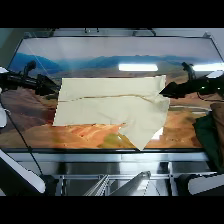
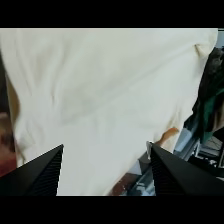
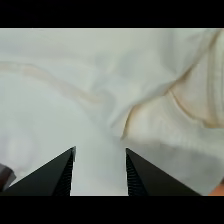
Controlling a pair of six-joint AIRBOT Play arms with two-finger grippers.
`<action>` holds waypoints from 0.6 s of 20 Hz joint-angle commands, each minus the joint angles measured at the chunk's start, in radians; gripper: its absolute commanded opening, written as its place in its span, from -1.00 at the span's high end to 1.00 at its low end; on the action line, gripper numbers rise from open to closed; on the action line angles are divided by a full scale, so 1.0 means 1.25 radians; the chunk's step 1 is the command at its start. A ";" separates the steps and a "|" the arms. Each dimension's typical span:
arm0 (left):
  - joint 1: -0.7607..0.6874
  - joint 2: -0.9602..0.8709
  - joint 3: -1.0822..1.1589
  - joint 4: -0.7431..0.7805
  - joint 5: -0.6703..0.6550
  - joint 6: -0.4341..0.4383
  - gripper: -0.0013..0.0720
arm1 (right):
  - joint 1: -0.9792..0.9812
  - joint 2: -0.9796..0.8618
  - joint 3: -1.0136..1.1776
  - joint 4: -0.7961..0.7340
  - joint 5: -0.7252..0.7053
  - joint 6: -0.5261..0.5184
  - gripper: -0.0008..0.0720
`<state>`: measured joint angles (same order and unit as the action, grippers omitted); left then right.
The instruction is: Fold the shirts.
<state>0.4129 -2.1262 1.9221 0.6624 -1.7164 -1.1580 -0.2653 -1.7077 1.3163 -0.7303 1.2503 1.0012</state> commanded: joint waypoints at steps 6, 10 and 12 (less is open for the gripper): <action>0.127 0.320 -0.615 0.216 0.113 0.049 -0.60 | -0.047 0.332 -0.458 -0.014 -0.097 0.062 -0.02; 0.146 0.317 -0.740 0.272 0.197 0.025 -0.59 | -0.044 0.397 -0.531 0.027 -0.087 0.055 -0.02; 0.136 0.310 -0.737 0.245 0.213 0.038 -0.34 | -0.038 0.424 -0.531 0.044 -0.063 0.055 -0.02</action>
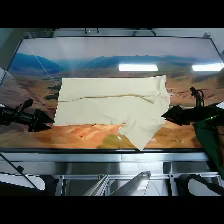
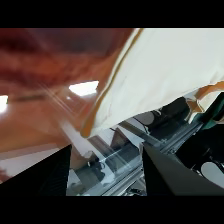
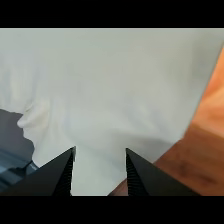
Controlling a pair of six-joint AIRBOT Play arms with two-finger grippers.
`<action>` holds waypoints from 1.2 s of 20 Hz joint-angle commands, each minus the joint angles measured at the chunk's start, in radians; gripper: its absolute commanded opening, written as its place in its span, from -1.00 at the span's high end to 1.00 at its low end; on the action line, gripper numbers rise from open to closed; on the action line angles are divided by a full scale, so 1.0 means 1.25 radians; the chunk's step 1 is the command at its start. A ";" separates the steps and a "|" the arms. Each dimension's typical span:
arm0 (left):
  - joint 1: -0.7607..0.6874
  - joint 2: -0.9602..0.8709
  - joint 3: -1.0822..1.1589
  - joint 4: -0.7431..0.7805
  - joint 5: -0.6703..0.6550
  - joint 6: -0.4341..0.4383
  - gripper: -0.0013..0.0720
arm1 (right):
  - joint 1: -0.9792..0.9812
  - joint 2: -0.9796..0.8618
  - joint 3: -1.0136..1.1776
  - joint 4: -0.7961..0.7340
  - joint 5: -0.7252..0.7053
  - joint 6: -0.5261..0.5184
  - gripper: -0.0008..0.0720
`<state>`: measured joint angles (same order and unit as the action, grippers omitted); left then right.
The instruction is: Fold the shirts.
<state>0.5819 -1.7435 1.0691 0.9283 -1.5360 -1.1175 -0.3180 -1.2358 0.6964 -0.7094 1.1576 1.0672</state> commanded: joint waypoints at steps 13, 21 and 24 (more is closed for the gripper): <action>-0.157 0.003 0.088 0.034 0.170 0.024 0.31 | 0.001 0.108 -0.051 -0.129 0.058 0.204 -0.09; -0.157 0.003 0.061 0.031 0.164 0.050 0.89 | 0.013 0.044 -0.202 0.025 -0.110 0.147 -0.29; -0.158 0.003 0.061 0.031 0.166 0.050 0.89 | 0.056 -0.038 -0.201 0.106 -0.175 0.105 -0.28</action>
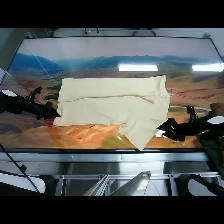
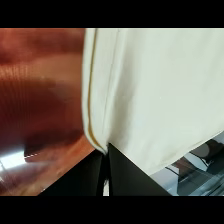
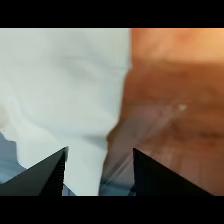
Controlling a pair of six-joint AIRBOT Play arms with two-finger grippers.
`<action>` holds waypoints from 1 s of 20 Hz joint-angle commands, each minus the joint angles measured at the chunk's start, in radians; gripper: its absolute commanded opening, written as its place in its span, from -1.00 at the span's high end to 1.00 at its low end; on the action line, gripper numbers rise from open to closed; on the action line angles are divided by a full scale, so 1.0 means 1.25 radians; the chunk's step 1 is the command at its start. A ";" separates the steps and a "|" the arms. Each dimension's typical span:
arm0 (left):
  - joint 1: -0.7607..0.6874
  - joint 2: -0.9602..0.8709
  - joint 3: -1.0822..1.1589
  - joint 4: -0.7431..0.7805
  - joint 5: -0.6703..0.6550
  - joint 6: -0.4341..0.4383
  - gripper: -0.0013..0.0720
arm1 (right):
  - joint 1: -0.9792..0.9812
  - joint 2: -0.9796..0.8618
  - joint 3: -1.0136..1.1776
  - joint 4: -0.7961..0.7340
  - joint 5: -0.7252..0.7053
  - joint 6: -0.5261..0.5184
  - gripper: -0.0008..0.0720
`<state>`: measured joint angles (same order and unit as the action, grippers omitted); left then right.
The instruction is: Fold the shirts.
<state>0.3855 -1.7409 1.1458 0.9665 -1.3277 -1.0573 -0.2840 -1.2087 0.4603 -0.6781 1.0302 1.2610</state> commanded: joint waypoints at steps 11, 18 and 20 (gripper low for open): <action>0.095 0.001 -0.001 0.002 -0.157 -0.038 0.90 | -0.023 0.047 -0.012 0.215 0.123 -0.210 0.92; 0.150 0.002 -0.001 -0.001 -0.285 -0.066 0.90 | -0.024 0.210 -0.018 0.210 0.119 -0.145 0.92; 0.125 0.001 0.028 -0.002 -0.285 -0.071 0.90 | -0.024 0.188 0.009 0.288 0.077 -0.179 0.92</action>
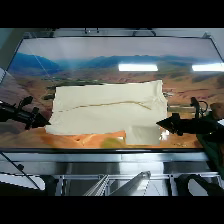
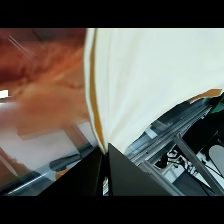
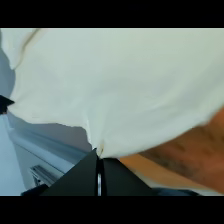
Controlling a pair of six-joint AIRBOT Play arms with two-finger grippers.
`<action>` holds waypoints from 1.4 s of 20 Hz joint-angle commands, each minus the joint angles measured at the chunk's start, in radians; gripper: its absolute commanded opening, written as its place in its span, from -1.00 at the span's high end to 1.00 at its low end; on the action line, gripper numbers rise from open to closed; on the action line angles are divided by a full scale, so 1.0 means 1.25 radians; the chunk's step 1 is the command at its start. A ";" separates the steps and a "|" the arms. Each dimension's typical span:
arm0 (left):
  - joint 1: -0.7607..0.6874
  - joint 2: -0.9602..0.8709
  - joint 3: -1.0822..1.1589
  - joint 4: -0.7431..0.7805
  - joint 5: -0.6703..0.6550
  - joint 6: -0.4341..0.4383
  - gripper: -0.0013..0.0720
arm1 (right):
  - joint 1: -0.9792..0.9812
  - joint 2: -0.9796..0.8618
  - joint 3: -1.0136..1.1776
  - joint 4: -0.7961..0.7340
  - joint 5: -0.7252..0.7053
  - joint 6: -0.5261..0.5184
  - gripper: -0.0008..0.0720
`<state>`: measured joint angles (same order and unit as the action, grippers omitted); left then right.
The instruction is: Fold the shirts.
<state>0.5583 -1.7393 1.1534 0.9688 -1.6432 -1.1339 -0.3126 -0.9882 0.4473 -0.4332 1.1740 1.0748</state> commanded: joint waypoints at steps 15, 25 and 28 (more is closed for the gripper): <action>-0.095 -0.376 0.655 -0.197 -0.075 -0.210 0.90 | 0.102 -0.739 0.693 0.302 -0.169 -0.166 0.92; -0.117 -0.457 0.748 -0.313 -0.067 -0.195 -1.00 | 0.089 -0.750 0.733 0.072 -0.074 -0.082 0.14; -0.072 -0.380 0.759 -0.410 -0.015 -0.185 -1.00 | 0.036 -0.699 0.820 -0.080 -0.029 0.005 -0.44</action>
<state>0.4301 -2.2757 2.0872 0.5762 -1.7134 -1.3792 -0.2222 -1.9083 1.3979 -0.3553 1.0851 0.9825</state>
